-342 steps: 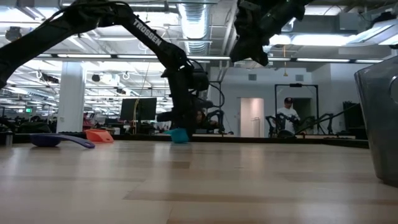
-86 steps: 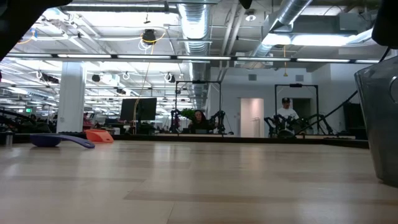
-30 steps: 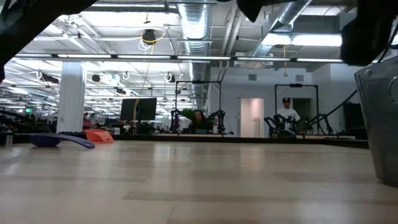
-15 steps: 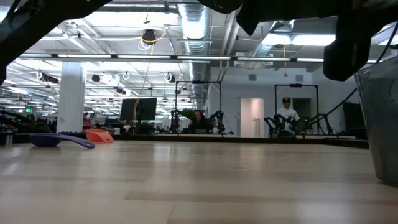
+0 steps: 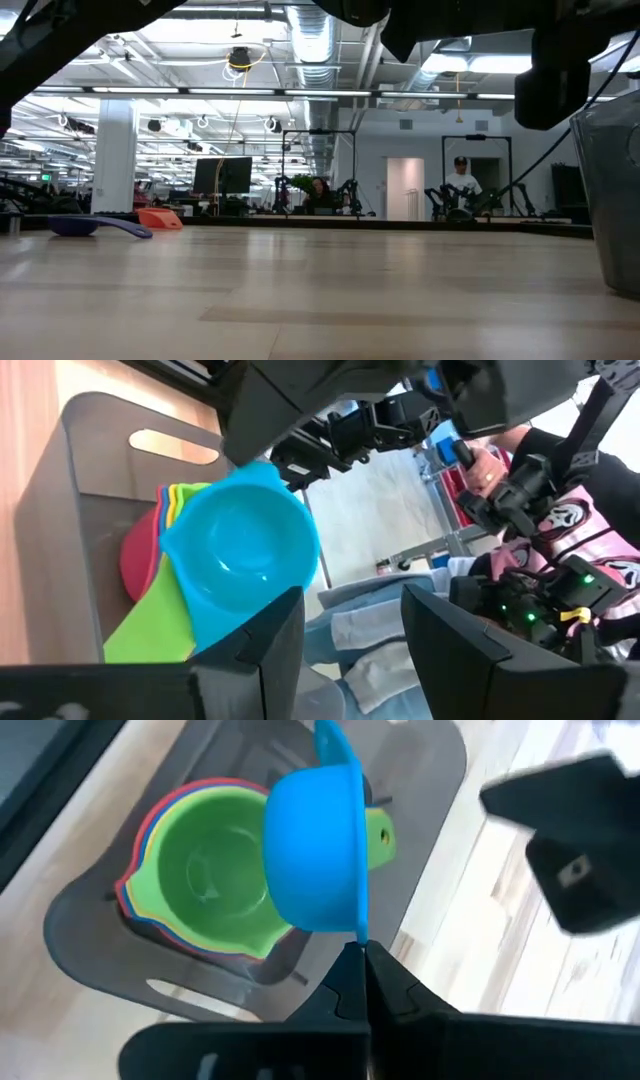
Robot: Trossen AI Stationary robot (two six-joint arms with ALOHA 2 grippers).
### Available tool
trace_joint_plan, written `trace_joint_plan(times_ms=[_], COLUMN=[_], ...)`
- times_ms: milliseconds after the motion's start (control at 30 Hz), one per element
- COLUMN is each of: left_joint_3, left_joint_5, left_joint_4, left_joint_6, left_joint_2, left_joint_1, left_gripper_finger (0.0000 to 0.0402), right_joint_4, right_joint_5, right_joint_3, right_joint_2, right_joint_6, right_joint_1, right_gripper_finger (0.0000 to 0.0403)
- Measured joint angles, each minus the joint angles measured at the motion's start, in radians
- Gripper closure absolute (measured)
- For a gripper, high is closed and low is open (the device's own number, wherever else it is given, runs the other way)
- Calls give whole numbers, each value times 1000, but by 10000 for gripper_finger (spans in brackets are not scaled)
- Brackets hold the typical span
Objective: Nest measuring cups in basket
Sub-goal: Stack the light blue measuring cup on top of the green measuring cup in the black bin
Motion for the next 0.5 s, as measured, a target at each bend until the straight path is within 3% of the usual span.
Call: trace_joint_plan(times_ms=[500], left_joint_3=[0], left_joint_5=[2], left_joint_4=[0], left_joint_6=[-6], left_joint_2=[0], left_joint_1=[0], left_gripper_finger=[246], right_joint_4=[7], right_joint_5=[-21], right_joint_3=[0], right_joint_2=[51], right_joint_6=[46], right_joint_1=[44], right_gripper_finger=[397])
